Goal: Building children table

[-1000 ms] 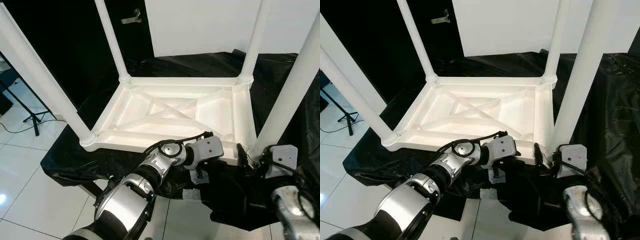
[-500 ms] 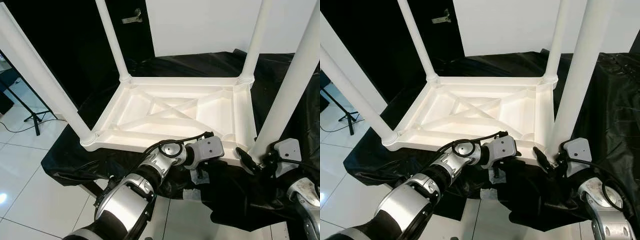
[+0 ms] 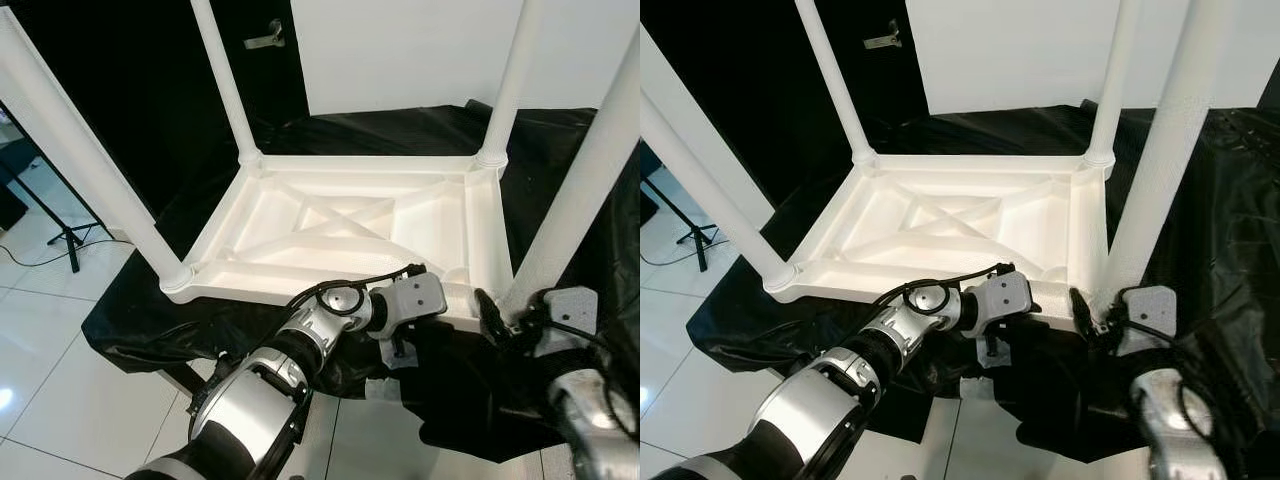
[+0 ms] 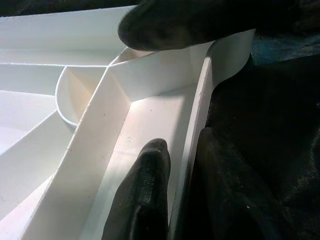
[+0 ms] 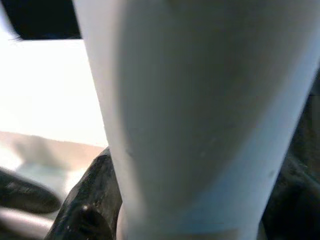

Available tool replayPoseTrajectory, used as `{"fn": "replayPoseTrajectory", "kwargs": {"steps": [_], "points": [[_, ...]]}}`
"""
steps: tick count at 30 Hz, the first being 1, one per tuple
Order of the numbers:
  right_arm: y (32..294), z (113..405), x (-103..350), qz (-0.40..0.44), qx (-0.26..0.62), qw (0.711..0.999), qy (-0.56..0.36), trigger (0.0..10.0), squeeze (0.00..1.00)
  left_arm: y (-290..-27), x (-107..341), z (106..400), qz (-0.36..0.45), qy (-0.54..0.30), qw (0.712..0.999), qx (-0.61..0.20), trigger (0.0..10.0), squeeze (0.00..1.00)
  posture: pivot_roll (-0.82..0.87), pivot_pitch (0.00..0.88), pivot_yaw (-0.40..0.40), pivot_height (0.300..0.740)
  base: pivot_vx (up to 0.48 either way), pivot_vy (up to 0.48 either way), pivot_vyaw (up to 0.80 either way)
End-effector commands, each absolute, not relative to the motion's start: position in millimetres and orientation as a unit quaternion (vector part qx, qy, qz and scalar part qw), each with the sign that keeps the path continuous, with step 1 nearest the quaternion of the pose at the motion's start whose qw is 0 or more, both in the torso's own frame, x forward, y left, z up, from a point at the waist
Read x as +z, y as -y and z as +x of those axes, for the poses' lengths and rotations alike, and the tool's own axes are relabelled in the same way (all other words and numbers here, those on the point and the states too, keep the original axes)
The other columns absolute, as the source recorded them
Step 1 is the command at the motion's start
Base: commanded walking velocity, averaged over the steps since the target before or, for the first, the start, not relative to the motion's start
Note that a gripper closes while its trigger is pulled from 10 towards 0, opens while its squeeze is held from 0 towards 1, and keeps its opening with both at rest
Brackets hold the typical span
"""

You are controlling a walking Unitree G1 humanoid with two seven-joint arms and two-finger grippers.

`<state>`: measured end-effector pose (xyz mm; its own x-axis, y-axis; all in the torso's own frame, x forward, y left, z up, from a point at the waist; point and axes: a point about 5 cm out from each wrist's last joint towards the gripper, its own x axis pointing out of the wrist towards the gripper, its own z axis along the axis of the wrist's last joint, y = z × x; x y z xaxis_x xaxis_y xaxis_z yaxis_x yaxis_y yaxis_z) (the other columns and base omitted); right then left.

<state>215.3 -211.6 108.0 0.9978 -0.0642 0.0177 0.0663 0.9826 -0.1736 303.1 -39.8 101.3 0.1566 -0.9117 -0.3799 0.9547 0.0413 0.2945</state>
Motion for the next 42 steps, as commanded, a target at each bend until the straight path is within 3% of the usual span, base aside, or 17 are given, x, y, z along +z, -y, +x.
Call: {"fn": "replayPoseTrajectory", "kwargs": {"steps": [1, 7, 14, 15, 17, 18, 22, 23, 31, 40, 41, 42], "points": [[213, 208, 91, -0.073, -0.057, 0.995, -0.036, 0.0, 0.00, 39, 79, 296, 0.242, -0.083, 0.744, -0.618, 10.0, 0.00, -0.02, 0.000, 0.111, 0.740, 0.000, 0.000, 0.00], [214, 197, 91, -0.060, -0.141, 0.988, -0.015, 0.0, 0.00, 37, 79, 297, 0.243, -0.083, 0.744, -0.616, 10.0, 0.00, -0.01, 0.000, 0.107, 0.740, 0.000, 0.000, 0.00], [213, 195, 90, -0.058, -0.161, 0.985, -0.018, 0.0, 0.00, 36, 79, 297, 0.244, -0.084, 0.744, -0.616, 10.0, 0.00, -0.02, 0.000, 0.112, 0.740, 0.000, 0.000, 0.00], [209, 199, 90, -0.072, -0.139, 0.988, -0.018, 10.0, 0.00, 37, 79, 296, 0.244, -0.084, 0.744, -0.617, 10.0, 0.00, -0.02, 0.000, 0.111, 0.740, 0.000, 0.000, 0.00], [206, 204, 93, -0.084, -0.114, 0.990, -0.013, 10.0, 0.00, 39, 79, 296, 0.243, -0.083, 0.743, -0.618, 10.0, 0.00, -0.03, 0.000, 0.111, 0.740, 0.000, 0.000, 0.00], [204, 208, 95, -0.088, -0.089, 0.992, -0.009, 10.0, 1.00, 40, 79, 295, 0.242, -0.083, 0.743, -0.619, 10.0, 0.00, -0.03, 0.000, 0.111, 0.740, 0.000, 0.000, 0.00], [204, 213, 100, -0.095, -0.053, 0.994, -0.001, 10.0, 1.00, 41, 79, 295, 0.241, -0.082, 0.742, -0.620, 10.0, 0.00, -0.03, 0.000, 0.107, 0.740, 0.000, 0.000, 0.00], [206, 217, 103, -0.103, -0.018, 0.994, 0.001, 10.0, 0.00, 41, 79, 294, 0.241, -0.082, 0.742, -0.620, 10.0, 0.00, -0.03, 0.000, 0.105, 0.740, 0.000, 0.000, 0.00], [206, 215, 105, -0.080, 0.160, 0.983, -0.030, 10.0, 0.00, 39, 77, 294, 0.238, -0.085, 0.745, -0.618, 10.0, 0.00, -0.02, 0.000, 0.101, 0.740, 0.000, 0.000, 0.00], [212, 215, 110, -0.086, 0.181, 0.979, -0.030, 10.0, 0.00, 38, 77, 295, 0.238, -0.085, 0.745, -0.617, 10.0, 0.00, -0.02, 0.000, 0.101, 0.740, 0.000, 0.000, 0.00], [214, 213, 110, -0.091, 0.212, 0.972, -0.044, 0.0, 0.00, 38, 78, 295, 0.239, -0.084, 0.745, -0.617, 10.0, 0.00, -0.02, 0.000, 0.105, 0.740, 0.000, 0.000, 0.00], [214, 213, 110, -0.091, 0.212, 0.972, -0.044, 0.0, 0.00, 38, 78, 295, 0.239, -0.084, 0.745, -0.617, 10.0, 0.00, -0.02, 0.000, 0.105, 0.740, 0.000, 0.000, 0.00]]}}
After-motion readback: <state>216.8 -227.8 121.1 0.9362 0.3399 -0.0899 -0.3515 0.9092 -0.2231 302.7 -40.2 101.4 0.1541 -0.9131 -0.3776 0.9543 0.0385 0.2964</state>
